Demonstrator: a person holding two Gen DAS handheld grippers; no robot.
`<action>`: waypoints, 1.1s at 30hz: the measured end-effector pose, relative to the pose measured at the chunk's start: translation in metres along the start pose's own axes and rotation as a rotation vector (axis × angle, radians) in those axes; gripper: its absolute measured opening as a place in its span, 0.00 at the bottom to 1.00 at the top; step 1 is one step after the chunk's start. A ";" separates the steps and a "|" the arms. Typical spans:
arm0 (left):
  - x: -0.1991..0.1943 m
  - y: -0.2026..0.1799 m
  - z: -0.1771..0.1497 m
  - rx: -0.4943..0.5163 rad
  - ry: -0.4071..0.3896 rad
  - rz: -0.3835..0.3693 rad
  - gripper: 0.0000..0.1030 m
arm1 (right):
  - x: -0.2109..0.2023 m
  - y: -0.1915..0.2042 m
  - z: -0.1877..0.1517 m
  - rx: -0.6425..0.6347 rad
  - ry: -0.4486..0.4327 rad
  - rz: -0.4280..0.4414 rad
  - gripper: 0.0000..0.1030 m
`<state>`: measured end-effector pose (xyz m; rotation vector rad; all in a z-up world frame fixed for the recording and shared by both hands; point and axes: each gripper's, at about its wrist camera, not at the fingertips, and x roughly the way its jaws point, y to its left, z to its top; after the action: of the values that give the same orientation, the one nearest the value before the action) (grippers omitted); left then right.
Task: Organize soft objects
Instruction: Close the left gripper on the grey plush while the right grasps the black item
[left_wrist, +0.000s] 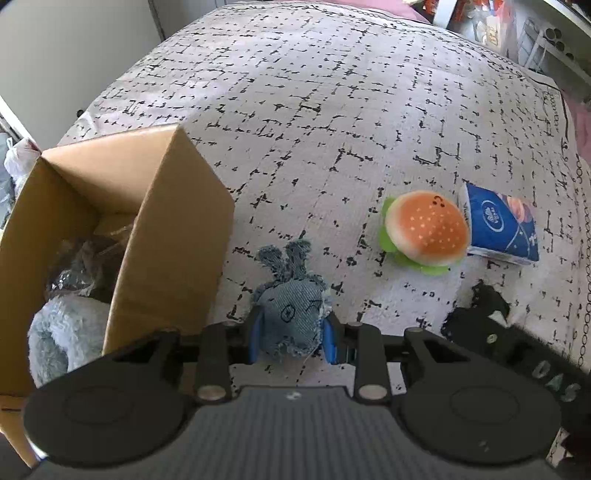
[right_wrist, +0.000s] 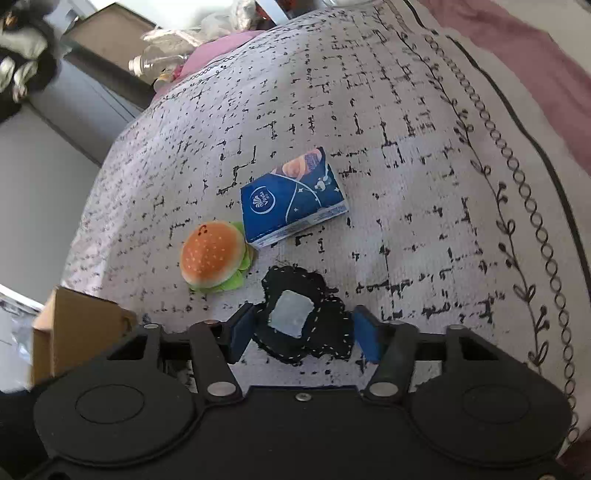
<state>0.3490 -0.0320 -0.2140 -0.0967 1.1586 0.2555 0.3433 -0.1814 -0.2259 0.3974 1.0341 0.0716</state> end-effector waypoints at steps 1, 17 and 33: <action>-0.001 0.000 0.001 -0.003 0.000 -0.007 0.30 | 0.000 0.003 -0.001 -0.019 -0.007 -0.009 0.46; -0.037 0.011 -0.019 -0.023 -0.107 -0.083 0.26 | -0.051 0.011 -0.010 -0.040 -0.101 0.070 0.33; -0.087 0.051 -0.034 -0.097 -0.152 -0.205 0.26 | -0.084 0.033 -0.017 -0.073 -0.165 0.139 0.33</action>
<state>0.2729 -0.0025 -0.1449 -0.2759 0.9768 0.1349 0.2899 -0.1664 -0.1527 0.4022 0.8382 0.1978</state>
